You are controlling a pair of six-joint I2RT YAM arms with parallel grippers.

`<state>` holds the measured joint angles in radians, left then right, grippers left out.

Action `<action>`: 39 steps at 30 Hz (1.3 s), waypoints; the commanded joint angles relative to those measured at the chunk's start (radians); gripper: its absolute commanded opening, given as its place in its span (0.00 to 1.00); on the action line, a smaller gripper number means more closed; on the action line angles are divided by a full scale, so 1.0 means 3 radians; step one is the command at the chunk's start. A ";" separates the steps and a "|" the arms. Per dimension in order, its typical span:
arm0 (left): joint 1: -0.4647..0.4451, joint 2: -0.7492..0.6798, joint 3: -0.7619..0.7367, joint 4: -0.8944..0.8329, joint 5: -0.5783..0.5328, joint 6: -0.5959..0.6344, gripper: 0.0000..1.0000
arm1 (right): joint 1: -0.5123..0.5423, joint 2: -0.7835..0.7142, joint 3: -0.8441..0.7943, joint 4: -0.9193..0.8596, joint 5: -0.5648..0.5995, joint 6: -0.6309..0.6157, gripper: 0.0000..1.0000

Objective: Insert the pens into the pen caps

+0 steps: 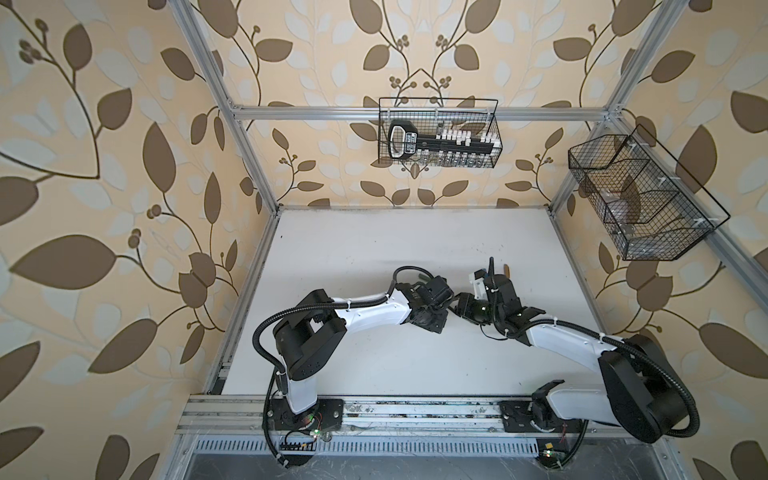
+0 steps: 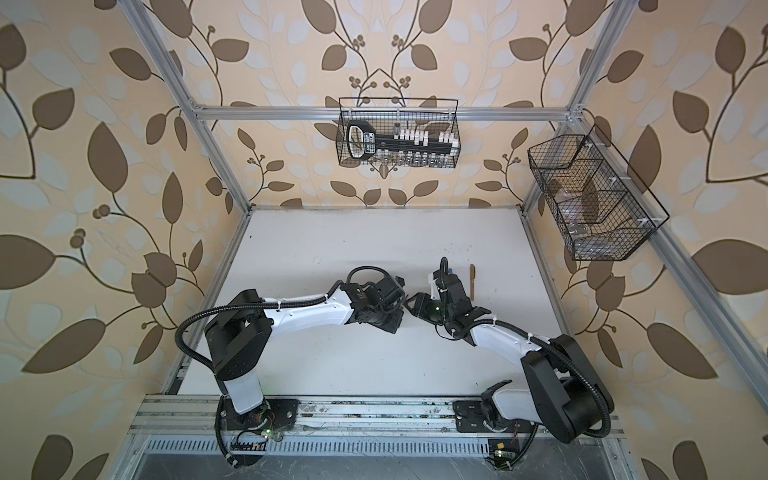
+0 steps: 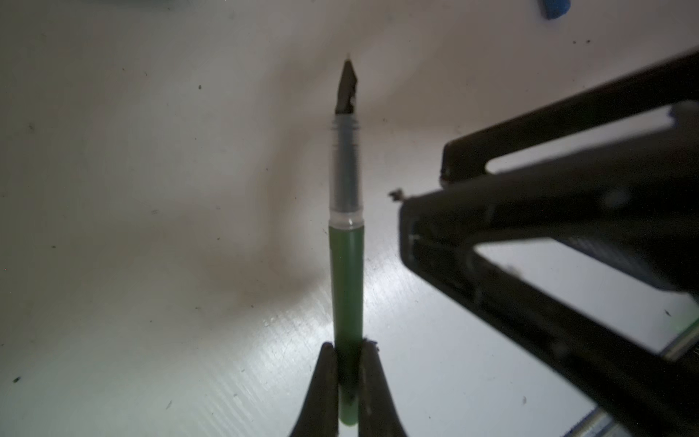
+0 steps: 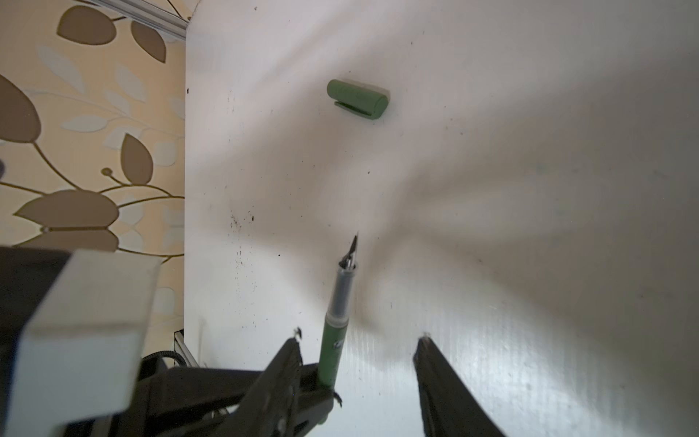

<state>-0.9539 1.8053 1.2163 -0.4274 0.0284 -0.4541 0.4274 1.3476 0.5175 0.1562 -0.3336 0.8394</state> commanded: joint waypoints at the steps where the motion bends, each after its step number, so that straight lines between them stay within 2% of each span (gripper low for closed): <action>1: 0.0010 -0.0201 0.0010 -0.0021 0.0046 -0.0053 0.09 | 0.0036 0.0105 0.0031 0.0329 -0.0094 0.0149 0.51; 12: -0.0001 -0.0250 -0.0005 -0.0008 0.0066 -0.0060 0.09 | 0.0087 0.0388 0.0139 0.0531 -0.0156 0.0201 0.49; 19: -0.0006 -0.0295 -0.0010 -0.0012 0.0051 -0.0050 0.10 | 0.0104 0.0553 0.0212 0.0648 -0.0187 0.0247 0.42; 24: -0.0006 -0.0322 -0.0015 -0.0009 0.0042 -0.0053 0.10 | 0.0109 0.0619 0.0249 0.0688 -0.0210 0.0264 0.34; 33: -0.0007 -0.0341 -0.0037 0.0019 0.0043 -0.0069 0.11 | 0.0105 0.0670 0.0250 0.0776 -0.0268 0.0320 0.11; 35: -0.0006 -0.0355 -0.0041 0.0006 0.0026 -0.0074 0.16 | 0.0094 0.0665 0.0254 0.0770 -0.0281 0.0318 0.08; 39: -0.0004 -0.0485 -0.0088 -0.0007 -0.0019 -0.0102 0.35 | 0.0012 0.0600 0.0244 0.0698 -0.0344 0.0284 0.05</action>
<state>-0.9546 1.7401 1.2022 -0.4263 0.0250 -0.4740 0.4465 1.5341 0.5762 0.3786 -0.4198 0.9268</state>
